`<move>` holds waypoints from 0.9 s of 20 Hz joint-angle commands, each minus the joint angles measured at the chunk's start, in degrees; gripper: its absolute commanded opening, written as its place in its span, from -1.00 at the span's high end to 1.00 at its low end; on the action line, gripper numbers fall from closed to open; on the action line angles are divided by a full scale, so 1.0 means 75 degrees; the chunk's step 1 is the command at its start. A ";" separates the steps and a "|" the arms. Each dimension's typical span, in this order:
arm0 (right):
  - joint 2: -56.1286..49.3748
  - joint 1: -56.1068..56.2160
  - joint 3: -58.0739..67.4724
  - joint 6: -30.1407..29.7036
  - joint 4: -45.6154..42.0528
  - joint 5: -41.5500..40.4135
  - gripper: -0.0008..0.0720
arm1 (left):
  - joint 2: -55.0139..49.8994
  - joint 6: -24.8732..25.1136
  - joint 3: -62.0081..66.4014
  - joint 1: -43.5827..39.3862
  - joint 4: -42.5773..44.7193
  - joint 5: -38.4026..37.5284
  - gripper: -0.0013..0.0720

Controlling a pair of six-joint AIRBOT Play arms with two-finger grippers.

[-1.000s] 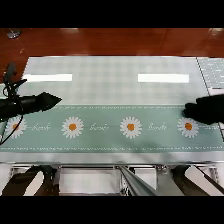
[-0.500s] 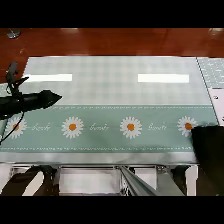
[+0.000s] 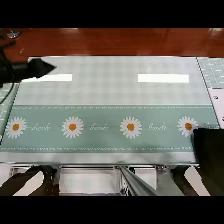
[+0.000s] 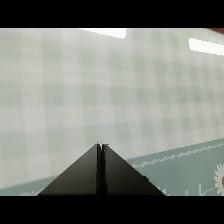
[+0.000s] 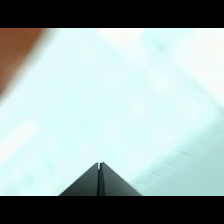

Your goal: Fold the shirts.

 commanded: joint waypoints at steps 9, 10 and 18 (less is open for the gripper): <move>-0.3666 0.6959 -0.0335 0.2002 -0.4940 -0.0510 0.85 | -0.1000 -0.1950 -0.0224 -0.1530 0.4319 -0.0935 0.90; -0.3654 0.6959 -0.0326 0.2002 -0.4978 -0.0516 0.85 | -0.1061 -0.1976 -0.0227 -0.1451 0.4264 -0.1040 0.90; -0.3634 0.6959 -0.0326 0.2002 -0.5071 -0.0507 0.85 | -0.1096 -0.1967 -0.0227 -0.1425 0.4322 -0.1568 0.90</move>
